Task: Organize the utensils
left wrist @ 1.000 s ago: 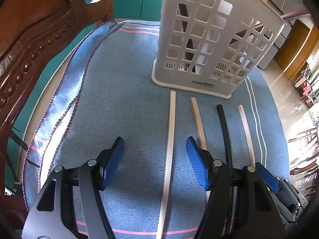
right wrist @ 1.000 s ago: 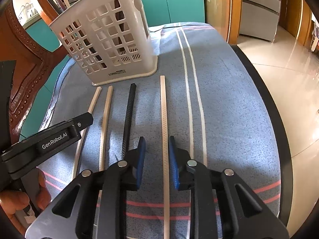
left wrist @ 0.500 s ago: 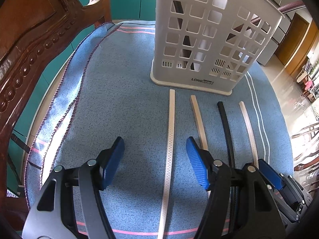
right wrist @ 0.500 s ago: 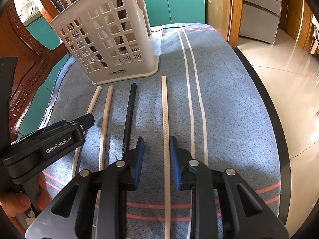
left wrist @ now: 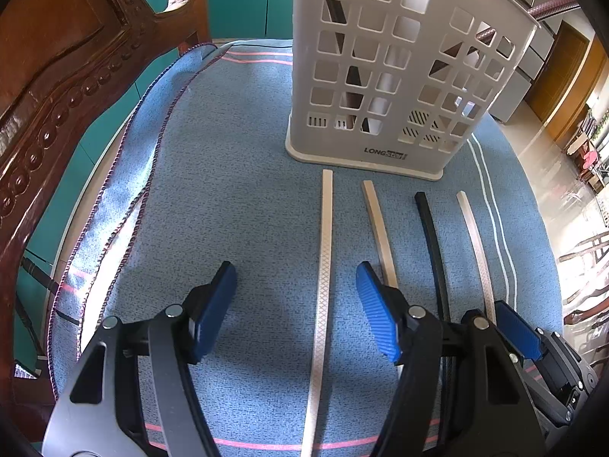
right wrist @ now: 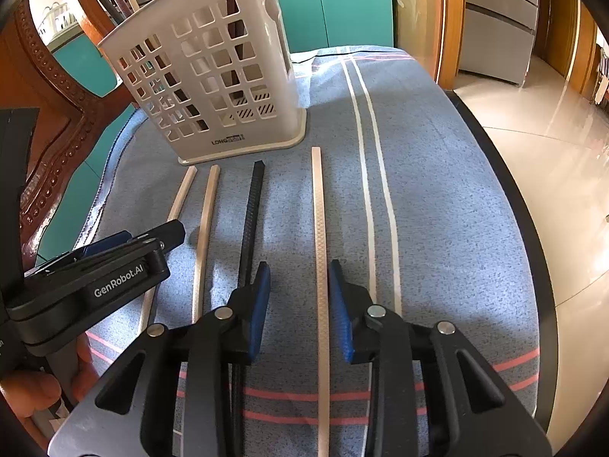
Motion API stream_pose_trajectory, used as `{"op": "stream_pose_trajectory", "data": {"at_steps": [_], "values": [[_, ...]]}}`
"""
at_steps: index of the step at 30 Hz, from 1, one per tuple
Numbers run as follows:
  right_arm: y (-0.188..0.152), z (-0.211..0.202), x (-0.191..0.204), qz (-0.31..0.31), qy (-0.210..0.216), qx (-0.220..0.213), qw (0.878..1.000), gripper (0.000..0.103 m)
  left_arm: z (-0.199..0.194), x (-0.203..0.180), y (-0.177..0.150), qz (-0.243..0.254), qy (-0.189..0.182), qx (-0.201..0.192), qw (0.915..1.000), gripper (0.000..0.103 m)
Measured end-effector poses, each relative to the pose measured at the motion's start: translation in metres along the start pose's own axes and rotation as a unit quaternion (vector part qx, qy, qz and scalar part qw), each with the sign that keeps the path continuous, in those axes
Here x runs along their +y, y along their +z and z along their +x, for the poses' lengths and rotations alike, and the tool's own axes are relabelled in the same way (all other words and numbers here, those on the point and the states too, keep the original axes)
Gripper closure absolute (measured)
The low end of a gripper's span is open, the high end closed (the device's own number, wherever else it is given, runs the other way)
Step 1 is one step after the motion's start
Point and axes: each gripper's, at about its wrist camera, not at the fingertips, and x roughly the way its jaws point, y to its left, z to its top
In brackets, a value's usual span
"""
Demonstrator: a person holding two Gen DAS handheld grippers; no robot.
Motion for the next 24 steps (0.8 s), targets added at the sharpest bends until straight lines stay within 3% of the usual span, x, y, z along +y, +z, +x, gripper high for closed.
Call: {"op": "stream_pose_trajectory", "data": {"at_steps": [10, 18, 20, 24], "values": [[0.009, 0.01, 0.009, -0.044, -0.041, -0.007, 0.998, 0.071, 0.003, -0.006, -0.002, 0.013, 0.008, -0.006, 0.9999, 0.034], [0.013, 0.015, 0.01, -0.061, -0.049, -0.006, 0.997, 0.072, 0.007, -0.01, -0.004, 0.018, 0.013, -0.01, 0.9997, 0.033], [0.012, 0.014, 0.01, -0.061, -0.051, -0.006, 0.997, 0.073, 0.008, -0.012, -0.003, 0.023, 0.016, -0.01, 0.9996, 0.033], [0.013, 0.014, 0.004, -0.053, -0.053, -0.006, 0.997, 0.087, 0.01, -0.015, -0.003, 0.033, 0.021, -0.01, 0.9992, 0.035]]}}
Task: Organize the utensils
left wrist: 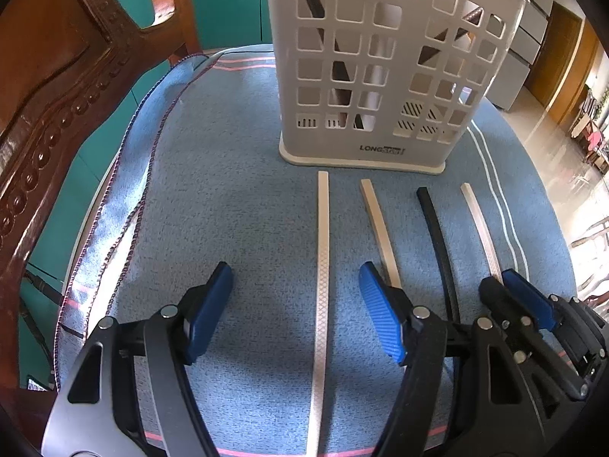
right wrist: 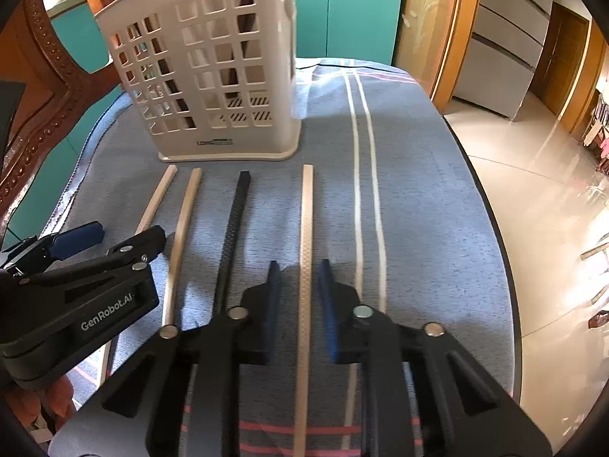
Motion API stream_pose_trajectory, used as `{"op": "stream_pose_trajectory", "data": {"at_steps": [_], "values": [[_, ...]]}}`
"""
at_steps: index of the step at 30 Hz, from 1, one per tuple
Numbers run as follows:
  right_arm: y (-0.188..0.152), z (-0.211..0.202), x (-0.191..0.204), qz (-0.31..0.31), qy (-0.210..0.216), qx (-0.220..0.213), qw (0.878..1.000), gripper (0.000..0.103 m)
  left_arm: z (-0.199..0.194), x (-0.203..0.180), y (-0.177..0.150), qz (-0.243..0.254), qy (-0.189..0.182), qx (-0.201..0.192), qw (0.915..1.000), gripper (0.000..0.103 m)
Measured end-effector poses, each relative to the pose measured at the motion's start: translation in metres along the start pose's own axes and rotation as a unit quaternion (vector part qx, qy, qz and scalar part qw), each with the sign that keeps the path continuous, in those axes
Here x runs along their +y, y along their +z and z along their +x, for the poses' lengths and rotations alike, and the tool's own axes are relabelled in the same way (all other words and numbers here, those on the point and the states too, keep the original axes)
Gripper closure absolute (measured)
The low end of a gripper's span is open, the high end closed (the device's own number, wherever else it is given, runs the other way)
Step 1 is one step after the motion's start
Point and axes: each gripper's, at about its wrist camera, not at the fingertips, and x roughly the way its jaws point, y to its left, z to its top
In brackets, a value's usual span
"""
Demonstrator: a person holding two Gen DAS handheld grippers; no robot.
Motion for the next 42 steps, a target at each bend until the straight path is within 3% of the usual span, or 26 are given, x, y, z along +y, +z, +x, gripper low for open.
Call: {"op": "stream_pose_trajectory", "data": {"at_steps": [4, 8, 12, 17, 23, 25, 29, 31, 35, 42], "values": [[0.001, 0.001, -0.007, 0.011, 0.009, 0.003, 1.0, 0.092, -0.002, 0.002, 0.001, 0.0, 0.001, -0.005, 1.0, 0.063], [0.002, 0.003, -0.007, 0.014, 0.01, 0.003, 1.0, 0.092, -0.002, 0.006, 0.001, -0.003, -0.003, 0.0, 1.0, 0.075], [0.003, 0.004, -0.008, 0.015, 0.016, 0.005, 1.0, 0.092, -0.002, 0.015, 0.001, -0.014, -0.014, 0.002, 0.9998, 0.074], [0.004, 0.004, -0.004, -0.003, 0.006, 0.001, 1.0, 0.091, 0.005, 0.009, 0.005, 0.004, -0.015, -0.005, 0.9999, 0.049], [0.008, 0.009, -0.002, -0.014, -0.006, 0.003, 1.0, 0.087, 0.01, -0.001, 0.006, 0.018, -0.003, -0.018, 0.9997, 0.046], [0.008, 0.009, -0.002, -0.018, -0.008, 0.003, 1.0, 0.087, 0.011, -0.002, 0.006, 0.021, -0.007, -0.019, 0.9996, 0.051], [0.007, 0.008, -0.001, -0.02, 0.004, 0.004, 1.0, 0.095, 0.007, -0.006, 0.004, 0.026, -0.013, -0.02, 0.9994, 0.089], [0.006, 0.007, -0.002, -0.016, 0.008, 0.004, 1.0, 0.096, 0.007, -0.004, 0.005, 0.022, -0.02, -0.019, 0.9994, 0.096], [0.006, -0.007, -0.009, 0.0, 0.024, -0.011, 1.0, 0.097, 0.0, 0.001, 0.01, 0.008, -0.028, -0.028, 0.9992, 0.096], [0.011, -0.06, -0.02, 0.017, 0.058, -0.061, 0.996, 0.097, -0.058, 0.022, 0.016, -0.011, -0.068, -0.105, 0.9921, 0.096]]}}
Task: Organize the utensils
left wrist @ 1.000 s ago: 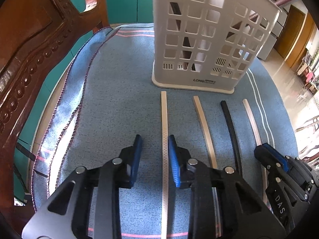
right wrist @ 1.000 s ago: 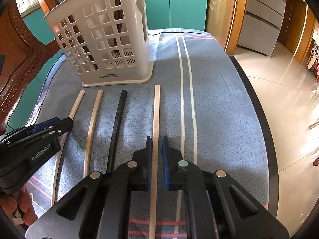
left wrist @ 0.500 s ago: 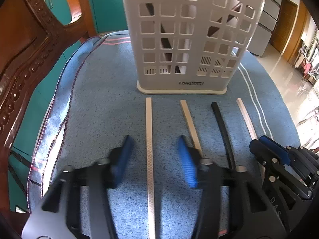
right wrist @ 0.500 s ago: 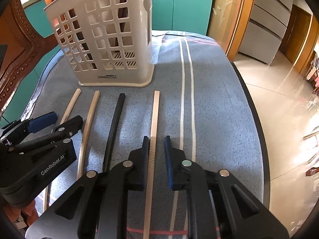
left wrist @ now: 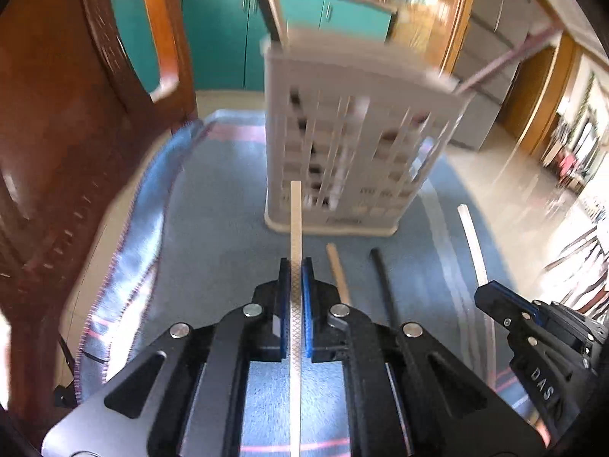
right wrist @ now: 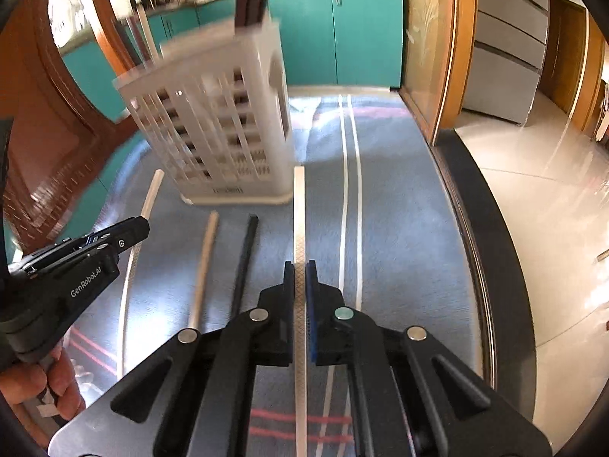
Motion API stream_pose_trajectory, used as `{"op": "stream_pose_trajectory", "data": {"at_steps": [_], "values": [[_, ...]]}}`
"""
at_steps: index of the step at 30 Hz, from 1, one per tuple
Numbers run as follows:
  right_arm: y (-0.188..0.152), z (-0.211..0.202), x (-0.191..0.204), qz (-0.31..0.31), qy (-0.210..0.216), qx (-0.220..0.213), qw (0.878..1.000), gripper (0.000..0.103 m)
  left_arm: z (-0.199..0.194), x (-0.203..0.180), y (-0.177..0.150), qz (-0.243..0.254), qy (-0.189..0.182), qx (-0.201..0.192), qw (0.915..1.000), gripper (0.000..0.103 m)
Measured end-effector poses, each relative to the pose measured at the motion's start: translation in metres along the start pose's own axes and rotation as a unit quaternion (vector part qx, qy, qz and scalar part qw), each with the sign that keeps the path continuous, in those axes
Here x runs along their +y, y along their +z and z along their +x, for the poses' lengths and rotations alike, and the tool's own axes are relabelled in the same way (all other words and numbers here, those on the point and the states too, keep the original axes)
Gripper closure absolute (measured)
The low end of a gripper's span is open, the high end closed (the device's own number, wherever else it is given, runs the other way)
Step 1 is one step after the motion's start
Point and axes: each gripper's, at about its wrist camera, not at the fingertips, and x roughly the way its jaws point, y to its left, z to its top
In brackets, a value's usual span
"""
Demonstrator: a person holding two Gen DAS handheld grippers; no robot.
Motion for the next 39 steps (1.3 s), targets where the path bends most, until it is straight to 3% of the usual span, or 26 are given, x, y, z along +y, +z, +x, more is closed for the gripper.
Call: {"op": "stream_pose_trajectory", "data": {"at_steps": [5, 10, 15, 19, 24, 27, 31, 34, 39], "values": [[0.004, -0.055, -0.004, 0.005, 0.037, -0.05, 0.998, 0.097, -0.058, 0.01, 0.015, -0.014, -0.056, -0.07, 0.9958, 0.096], [0.014, -0.103, -0.009, 0.009, 0.061, -0.095, 0.994, 0.097, -0.112, 0.025, 0.036, -0.04, -0.078, -0.151, 0.9847, 0.096], [0.039, -0.139, -0.009, 0.013, 0.101, -0.146, 0.984, 0.097, -0.16, 0.029, 0.058, -0.067, -0.114, -0.25, 0.9592, 0.096], [0.072, -0.16, 0.0, -0.002, 0.101, -0.203, 0.974, 0.097, -0.174, 0.038, 0.085, -0.106, -0.133, -0.329, 0.9288, 0.096], [0.115, -0.172, 0.015, -0.007, 0.097, -0.273, 0.957, 0.097, -0.147, 0.04, 0.098, -0.136, -0.098, -0.373, 0.9125, 0.096], [0.129, -0.167, 0.023, -0.016, 0.08, -0.31, 0.947, 0.097, -0.121, 0.035, 0.095, -0.138, -0.078, -0.369, 0.9157, 0.096], [0.136, -0.137, 0.034, -0.02, 0.06, -0.331, 0.941, 0.097, -0.095, 0.029, 0.094, -0.123, -0.049, -0.341, 0.9305, 0.096], [0.14, -0.107, 0.04, -0.024, 0.054, -0.313, 0.948, 0.097, -0.076, 0.029, 0.099, -0.115, -0.045, -0.32, 0.9392, 0.096], [0.134, -0.067, 0.043, -0.029, 0.048, -0.273, 0.96, 0.097, -0.071, 0.03, 0.097, -0.103, -0.043, -0.304, 0.946, 0.096]]}}
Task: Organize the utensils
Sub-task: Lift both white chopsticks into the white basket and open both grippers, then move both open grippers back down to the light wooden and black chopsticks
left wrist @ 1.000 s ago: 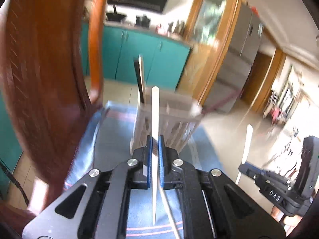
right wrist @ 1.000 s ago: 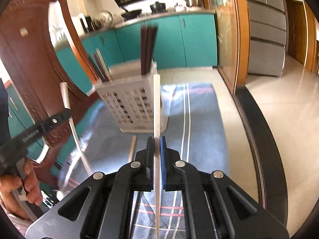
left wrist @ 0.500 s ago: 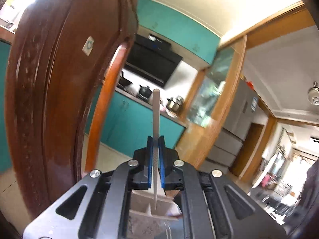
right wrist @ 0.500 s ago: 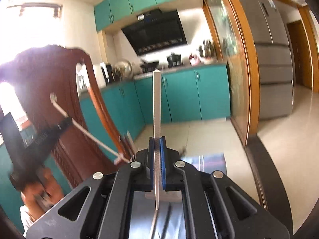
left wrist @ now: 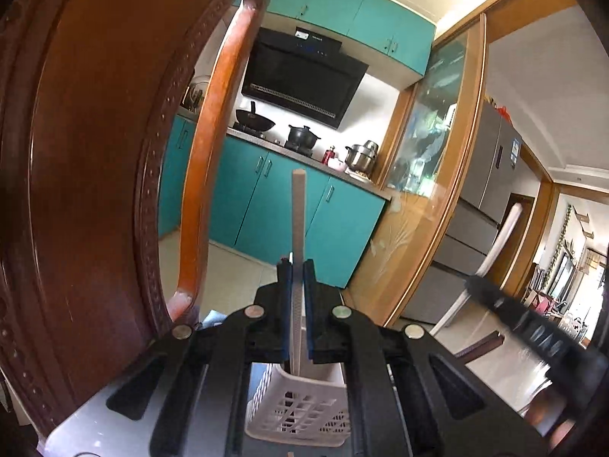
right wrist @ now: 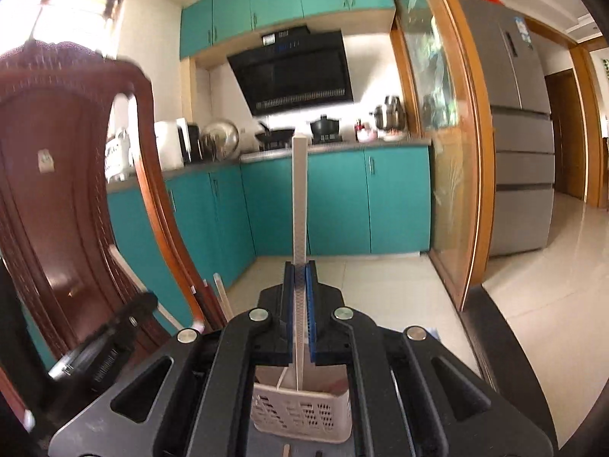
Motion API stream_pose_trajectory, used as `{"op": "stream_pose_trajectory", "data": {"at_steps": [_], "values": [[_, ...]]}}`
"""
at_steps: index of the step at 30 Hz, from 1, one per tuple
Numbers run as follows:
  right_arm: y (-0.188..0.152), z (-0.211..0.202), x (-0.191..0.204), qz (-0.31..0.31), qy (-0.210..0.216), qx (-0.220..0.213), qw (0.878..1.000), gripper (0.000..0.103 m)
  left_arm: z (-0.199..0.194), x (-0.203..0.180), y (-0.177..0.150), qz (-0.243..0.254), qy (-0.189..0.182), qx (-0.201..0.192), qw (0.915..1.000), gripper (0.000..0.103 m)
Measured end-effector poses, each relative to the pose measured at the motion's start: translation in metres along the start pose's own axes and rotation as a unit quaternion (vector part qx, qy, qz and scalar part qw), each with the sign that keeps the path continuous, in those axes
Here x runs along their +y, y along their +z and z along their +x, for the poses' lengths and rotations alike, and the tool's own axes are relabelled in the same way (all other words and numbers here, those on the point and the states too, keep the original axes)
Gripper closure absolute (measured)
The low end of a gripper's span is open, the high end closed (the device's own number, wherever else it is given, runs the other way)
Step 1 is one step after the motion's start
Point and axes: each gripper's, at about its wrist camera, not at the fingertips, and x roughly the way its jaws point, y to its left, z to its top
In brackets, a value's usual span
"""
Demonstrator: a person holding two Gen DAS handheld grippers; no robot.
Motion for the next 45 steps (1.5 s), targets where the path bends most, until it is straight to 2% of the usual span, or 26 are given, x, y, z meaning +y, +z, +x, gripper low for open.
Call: {"op": "stream_pose_trajectory", "data": {"at_steps": [12, 18, 22, 25, 28, 30, 32, 34, 36, 37, 38, 41, 44, 45], "values": [[-0.02, 0.0, 0.001, -0.01, -0.014, 0.028, 0.999, 0.096, -0.001, 0.009, -0.005, -0.005, 0.004, 0.026, 0.9996, 0.096], [-0.019, -0.033, 0.003, -0.018, -0.018, 0.005, 1.0, 0.094, -0.009, 0.015, -0.003, -0.008, 0.003, 0.026, 0.9996, 0.092], [-0.024, -0.07, -0.003, -0.009, -0.004, -0.013, 1.0, 0.093, -0.02, 0.018, -0.003, -0.01, -0.004, 0.02, 0.9997, 0.086], [-0.036, -0.092, -0.011, 0.005, 0.008, -0.011, 1.0, 0.092, -0.026, 0.022, -0.004, -0.017, -0.006, 0.021, 0.9996, 0.084], [-0.055, -0.096, -0.02, 0.018, 0.008, 0.022, 1.0, 0.092, -0.03, 0.026, -0.011, -0.021, -0.002, 0.034, 0.9992, 0.084], [-0.078, -0.083, -0.024, 0.021, 0.007, 0.077, 0.997, 0.092, -0.031, 0.028, -0.017, -0.023, 0.005, 0.05, 0.9985, 0.082], [-0.11, -0.05, -0.025, 0.013, -0.004, 0.176, 0.984, 0.092, -0.028, 0.029, -0.029, -0.023, 0.015, 0.084, 0.9961, 0.082], [-0.136, -0.022, -0.028, 0.029, 0.008, 0.252, 0.967, 0.092, -0.025, 0.029, -0.04, -0.015, 0.022, 0.114, 0.9931, 0.082], [-0.155, 0.0, -0.028, 0.043, 0.018, 0.302, 0.952, 0.092, -0.02, 0.029, -0.049, 0.0, 0.033, 0.144, 0.9891, 0.081], [-0.155, 0.0, -0.028, 0.043, 0.018, 0.302, 0.952, 0.092, -0.016, 0.029, -0.054, 0.008, 0.039, 0.159, 0.9865, 0.078], [-0.162, 0.009, -0.027, 0.044, 0.02, 0.318, 0.947, 0.092, -0.011, 0.029, -0.058, 0.016, 0.047, 0.175, 0.9834, 0.075], [-0.176, 0.028, -0.019, 0.036, 0.023, 0.349, 0.936, 0.092, 0.001, 0.033, -0.07, 0.022, 0.068, 0.211, 0.9748, 0.074], [-0.184, 0.037, -0.013, 0.03, 0.025, 0.356, 0.933, 0.092, 0.007, 0.036, -0.077, 0.021, 0.081, 0.233, 0.9689, 0.074], [-0.186, 0.041, -0.01, 0.026, 0.023, 0.36, 0.932, 0.088, 0.009, 0.036, -0.08, 0.021, 0.083, 0.238, 0.9676, 0.074]]}}
